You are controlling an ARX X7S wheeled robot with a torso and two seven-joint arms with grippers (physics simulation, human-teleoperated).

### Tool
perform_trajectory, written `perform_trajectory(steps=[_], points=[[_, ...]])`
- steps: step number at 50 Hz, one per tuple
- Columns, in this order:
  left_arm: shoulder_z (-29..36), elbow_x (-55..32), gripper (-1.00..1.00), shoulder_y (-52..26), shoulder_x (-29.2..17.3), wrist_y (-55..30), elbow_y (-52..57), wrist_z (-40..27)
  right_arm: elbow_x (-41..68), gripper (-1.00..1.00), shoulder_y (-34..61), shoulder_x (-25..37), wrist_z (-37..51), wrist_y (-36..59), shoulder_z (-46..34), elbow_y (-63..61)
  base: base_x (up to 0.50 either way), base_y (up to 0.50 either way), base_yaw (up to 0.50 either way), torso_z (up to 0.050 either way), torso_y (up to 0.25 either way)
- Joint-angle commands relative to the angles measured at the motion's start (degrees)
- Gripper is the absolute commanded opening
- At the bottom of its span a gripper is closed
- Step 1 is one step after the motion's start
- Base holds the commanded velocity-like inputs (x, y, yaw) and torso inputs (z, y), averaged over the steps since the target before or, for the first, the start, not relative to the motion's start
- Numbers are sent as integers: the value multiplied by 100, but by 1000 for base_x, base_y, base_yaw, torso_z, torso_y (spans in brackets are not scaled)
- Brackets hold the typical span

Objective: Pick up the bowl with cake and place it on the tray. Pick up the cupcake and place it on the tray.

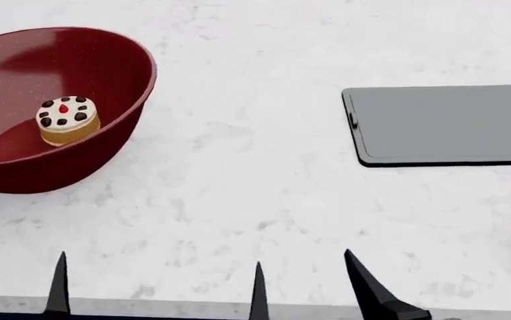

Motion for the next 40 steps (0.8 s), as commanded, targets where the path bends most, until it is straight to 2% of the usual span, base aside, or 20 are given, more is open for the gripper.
perform_trajectory(steps=[1, 6, 8, 9, 11, 12, 19, 20, 21, 22, 24, 26, 27, 28, 30, 31, 35, 40], points=[[147, 441, 100, 401, -120, 77, 507, -323, 97, 100, -24, 17, 24, -86, 41, 83, 0, 0, 0, 0, 0], [356, 941, 100, 655, -242, -1, 1073, -544, 124, 100, -20, 58, 102, -6, 86, 37, 0, 0, 0, 0, 0], [499, 1425, 100, 737, -293, -126, 1406, -595, 178, 100, -17, 85, 125, 41, 133, -9, 0, 0, 0, 0, 0], [437, 1855, 100, 855, -28, 38, 1413, -271, 187, 100, 1, 90, 157, 90, 144, -19, 0, 0, 0, 0, 0], [-46, 3312, 100, 1041, 1401, 639, 1414, 1366, 192, 100, 26, 111, 177, 170, 113, -53, 0, 0, 0, 0, 0], [-86, 3363, 100, 1006, 1432, 682, 1414, 1466, 181, 100, 32, 119, 191, 197, 94, -67, 0, 0, 0, 0, 0], [216, 4690, 100, -263, 1435, -67, 1414, 2265, 161, 100, 63, 148, 222, 259, 9, -95, 0, 0, 0, 0, 0], [443, 5159, 100, -541, 1435, -320, 1414, 2602, 176, 100, 73, 147, 226, 270, 8, -96, 0, 0, 0, 0, 0], [865, 5917, 100, -1017, 1435, -755, 1414, 3357, 159, 100, 97, 153, 251, 303, -5, -123, 0, 0, 0, 0, 0], [1001, 6074, 100, -1276, 1435, -1033, 1414, 3435, 172, 100, 99, 157, 253, 314, -7, -136, 0, 0, 0, 0, 0], [1294, 6588, 100, -2018, 1434, -1754, 1414, 4022, 162, 100, 106, 166, 267, 326, -28, -161, 0, 0, 0, 0, 0], [1768, 7579, 100, -2667, 1434, -2343, 1414, 4848, 165, 100, 123, 166, 271, 326, -40, -150, 0, 0, 0, 0, 0], [1680, 7495, 100, -2650, 1432, -1800, 1414, 5195, 171, 100, 131, 169, 267, 324, -46, -144, 0, 0, 0, 0, 0], [1729, 7723, 100, -2768, 1432, -1971, 1414, 5133, 183, 100, 147, 168, 272, 336, -46, -139, 0, 0, 0, 0, 0], [1829, 8312, 100, -2969, 1395, -1978, 1392, 5849, 189, 100, 181, 172, 278, 369, -71, -142, 0, 0, 0, 0, 0], [1786, 8501, 100, -3187, 1273, -1893, 1171, 5844, 189, 100, 194, 176, 279, 378, -85, -147, 0, 0, 0, 0, 0], [1708, 8410, 100, -3650, 974, -1852, 686, 6228, 211, 100, 193, 190, 263, 345, -89, -108, 0, 0, 0, 0, 0], [1830, 8586, 100, -4188, 835, -1691, 268, 7255, 212, 100, 208, 199, 299, 369, -114, -142, 0, 0, 0, 0, 0]])
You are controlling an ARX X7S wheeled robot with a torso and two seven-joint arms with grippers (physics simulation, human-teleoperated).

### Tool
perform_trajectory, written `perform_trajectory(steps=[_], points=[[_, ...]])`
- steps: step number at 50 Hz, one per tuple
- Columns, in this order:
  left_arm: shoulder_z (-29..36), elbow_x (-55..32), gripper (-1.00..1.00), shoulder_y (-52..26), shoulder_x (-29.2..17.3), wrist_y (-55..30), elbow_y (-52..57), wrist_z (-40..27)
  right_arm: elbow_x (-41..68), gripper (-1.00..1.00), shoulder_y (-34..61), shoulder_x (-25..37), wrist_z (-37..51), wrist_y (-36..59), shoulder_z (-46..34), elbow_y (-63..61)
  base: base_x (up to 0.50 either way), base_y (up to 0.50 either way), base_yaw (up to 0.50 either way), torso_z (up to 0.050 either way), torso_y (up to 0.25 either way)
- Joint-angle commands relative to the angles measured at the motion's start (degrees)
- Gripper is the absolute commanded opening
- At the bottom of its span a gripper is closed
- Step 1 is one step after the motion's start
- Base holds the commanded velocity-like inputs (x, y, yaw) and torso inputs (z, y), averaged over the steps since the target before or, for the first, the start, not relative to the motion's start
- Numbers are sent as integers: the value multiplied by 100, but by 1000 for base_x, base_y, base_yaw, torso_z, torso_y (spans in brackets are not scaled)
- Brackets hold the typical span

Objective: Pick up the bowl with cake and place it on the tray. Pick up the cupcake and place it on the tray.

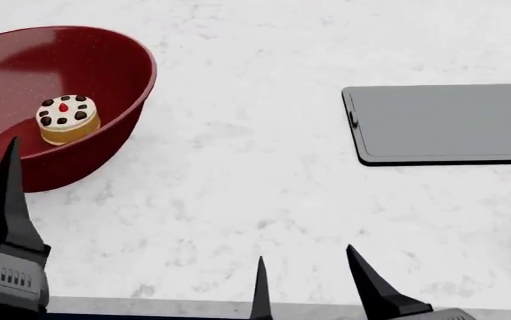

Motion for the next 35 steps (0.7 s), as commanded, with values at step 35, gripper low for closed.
perform_trajectory(steps=[35], points=[[792, 808, 100, -2408, -314, -228, -3389, 3105, -52, 100, 115, 10, 258, 18, -139, 372, 0, 0, 0, 0, 0]])
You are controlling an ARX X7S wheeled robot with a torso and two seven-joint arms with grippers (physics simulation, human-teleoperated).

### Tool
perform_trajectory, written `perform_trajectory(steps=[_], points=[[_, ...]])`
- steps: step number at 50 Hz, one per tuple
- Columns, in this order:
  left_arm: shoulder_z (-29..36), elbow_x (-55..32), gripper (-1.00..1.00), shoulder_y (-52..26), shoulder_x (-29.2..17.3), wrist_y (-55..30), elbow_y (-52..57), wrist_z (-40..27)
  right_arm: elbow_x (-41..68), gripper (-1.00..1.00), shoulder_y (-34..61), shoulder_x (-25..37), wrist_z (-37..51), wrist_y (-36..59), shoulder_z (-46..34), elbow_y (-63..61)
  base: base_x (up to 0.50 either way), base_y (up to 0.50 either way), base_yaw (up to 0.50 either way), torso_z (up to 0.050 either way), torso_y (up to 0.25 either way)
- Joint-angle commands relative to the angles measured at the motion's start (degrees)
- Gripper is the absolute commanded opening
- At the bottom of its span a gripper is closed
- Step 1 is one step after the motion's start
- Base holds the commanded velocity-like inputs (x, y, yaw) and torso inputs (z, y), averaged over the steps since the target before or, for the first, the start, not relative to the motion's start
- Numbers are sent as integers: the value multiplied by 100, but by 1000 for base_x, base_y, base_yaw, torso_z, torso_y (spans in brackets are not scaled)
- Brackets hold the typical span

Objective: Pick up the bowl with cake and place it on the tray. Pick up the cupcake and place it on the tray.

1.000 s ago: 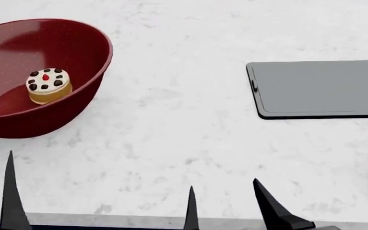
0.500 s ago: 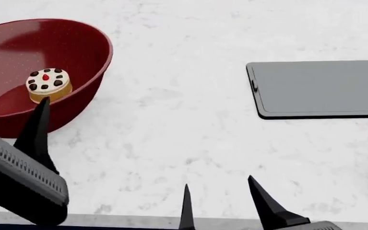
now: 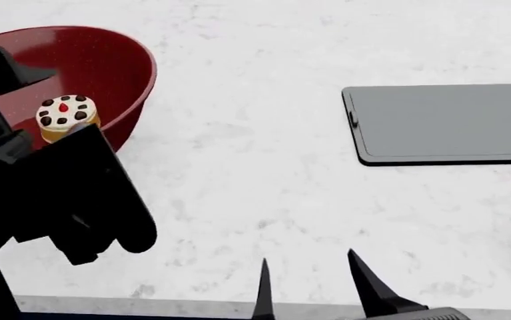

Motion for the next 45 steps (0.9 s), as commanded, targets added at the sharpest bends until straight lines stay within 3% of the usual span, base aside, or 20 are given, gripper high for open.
perform_trajectory(steps=[1, 2, 6, 9, 11, 13, 16, 22, 32, 45], points=[[68, 29, 100, -221, 1, -39, -406, -76, 3, 100, 30, 6, 90, 68, -23, 63, 0, 0, 0, 0, 0], [72, 27, 100, -223, -1, -44, -405, -77, 5, 100, 31, 9, 93, 67, -25, 63, 0, 0, 0, 0, 0], [126, 196, 100, -1165, -63, -150, -1824, 1360, 67, 100, 13, 69, 87, 100, -4, -68, 0, 0, 0, 0, 0], [479, 112, 100, -1586, -297, -338, -2221, 1614, 132, 100, 51, 100, 96, 150, 48, -76, 0, 0, 0, 0, 0], [1800, -1231, 100, -2209, -874, -1548, -2229, 1615, 157, 100, 43, 116, 100, 145, 72, -96, 0, 0, 0, 0, 0], [3497, -2050, 100, -3060, -1354, -2971, -2159, 1613, 191, 100, 14, 124, 103, 109, 117, -109, 0, 0, 0, 0, 0], [4106, -2747, 100, -3495, -1473, -3325, -2098, 1588, 209, 100, -18, 132, 117, 62, 142, -117, 0, 0, 0, 0, 0], [3770, -3478, 100, -3252, -1379, -3058, -2379, 1364, 244, 100, -35, 150, 130, -7, 165, -84, 0, 0, 0, 0, 0], [3680, -3523, 100, -3085, -1507, -3242, -2575, 1100, 240, 100, -31, 169, 166, -71, 119, -33, 0, 0, 0, 0, 0], [3360, -4018, 100, -3107, -1348, -2358, -3911, 457, 251, 100, -11, 201, 202, -135, 66, 37, 0, 0, 0, 0, 0]])
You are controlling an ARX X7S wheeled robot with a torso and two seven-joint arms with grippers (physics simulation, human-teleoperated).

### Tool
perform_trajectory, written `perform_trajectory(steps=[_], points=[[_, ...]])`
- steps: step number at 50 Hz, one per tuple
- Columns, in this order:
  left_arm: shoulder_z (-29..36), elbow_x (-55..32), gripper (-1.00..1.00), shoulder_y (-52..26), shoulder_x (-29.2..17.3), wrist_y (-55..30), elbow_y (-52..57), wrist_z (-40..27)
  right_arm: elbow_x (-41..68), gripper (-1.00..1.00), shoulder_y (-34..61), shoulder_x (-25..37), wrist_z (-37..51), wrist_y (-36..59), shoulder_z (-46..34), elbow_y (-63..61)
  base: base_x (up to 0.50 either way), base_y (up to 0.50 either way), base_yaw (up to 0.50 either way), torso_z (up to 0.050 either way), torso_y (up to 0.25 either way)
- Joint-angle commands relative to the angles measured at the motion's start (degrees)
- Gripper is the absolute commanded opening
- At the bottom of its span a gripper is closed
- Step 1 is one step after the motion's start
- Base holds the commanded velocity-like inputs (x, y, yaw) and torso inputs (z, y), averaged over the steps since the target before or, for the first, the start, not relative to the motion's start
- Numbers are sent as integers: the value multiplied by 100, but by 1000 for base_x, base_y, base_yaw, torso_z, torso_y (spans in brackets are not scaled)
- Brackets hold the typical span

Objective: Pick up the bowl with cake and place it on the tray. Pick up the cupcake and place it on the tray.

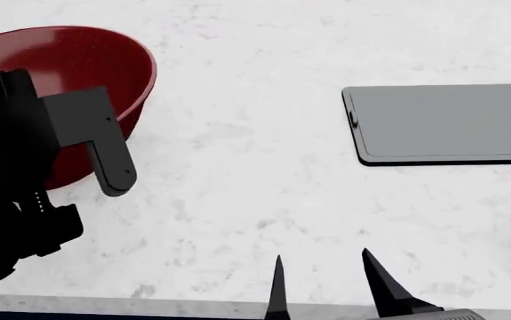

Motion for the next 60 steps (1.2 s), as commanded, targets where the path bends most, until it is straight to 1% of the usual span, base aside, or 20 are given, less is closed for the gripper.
perform_trajectory(steps=[1, 7, 12, 15, 17, 18, 31, 36, 42, 43, 44, 46, 51, 57, 60], points=[[-169, -522, 100, -46, 51, 450, -1027, -492, 25, 100, 11, 32, 27, -59, -30, 64, 0, 0, 0, 0, 0], [-207, -670, 100, -89, 68, 851, -1344, -648, 23, 100, 28, 41, 59, -50, -78, 62, 0, 0, 0, 0, 0], [-305, -922, 100, -109, 135, 1394, -1639, -788, 44, 100, 38, 50, 81, -53, -92, 61, 0, 0, 0, 0, 0], [-327, -984, 100, -173, 188, 1554, -1872, -871, 49, 100, 45, 50, 84, -66, -91, 88, 0, 0, 0, 0, 0], [-334, -1002, 100, -145, 183, 1573, -1836, -877, 65, 100, 47, 56, 83, -76, -90, 99, 0, 0, 0, 0, 0], [-335, -1015, -100, -127, 180, 1594, -1803, -873, 62, 100, 53, 56, 81, -82, -97, 118, 0, 0, 0, 0, 0], [-74, -888, -100, -160, 75, 1555, -1531, -726, 78, 100, 35, 77, 121, -126, -117, 132, 0, 0, 0, 0, 0], [81, -780, -100, -289, -4, 1475, -1260, -536, 104, 100, 49, 126, 181, -49, -97, 14, 0, 0, 0, 0, 0], [312, -397, -100, -524, -254, 1019, -167, -131, 195, 100, 100, 195, 335, 145, 21, -206, 0, 0, 0, 0, 3], [461, -244, -100, -600, -271, 915, -139, -99, 225, 100, 136, 199, 380, 231, 35, -223, 0, 0, 0, 0, 0], [427, -264, -100, -606, -266, 909, -73, -86, 262, 100, 140, 206, 389, 259, 48, -273, 0, 0, 0, 0, 0], [445, -250, -100, -632, -255, 904, -55, -93, 337, 100, 156, 242, 424, 355, 77, -404, 0, 0, 0, 0, 0], [575, -168, -100, -994, -224, 930, -77, 37, 458, 100, 152, 334, 514, 486, 198, -659, 0, 0, 0, 0, 0], [595, -234, -100, -1107, -157, 1044, -19, 56, 558, 100, 113, 376, 506, 475, 233, -830, 0, 0, 0, 0, 2], [582, -303, -100, -1096, -120, 1098, -66, 31, 567, 100, 70, 400, 490, 418, 259, -878, -7, -478, 0, 0, 0]])
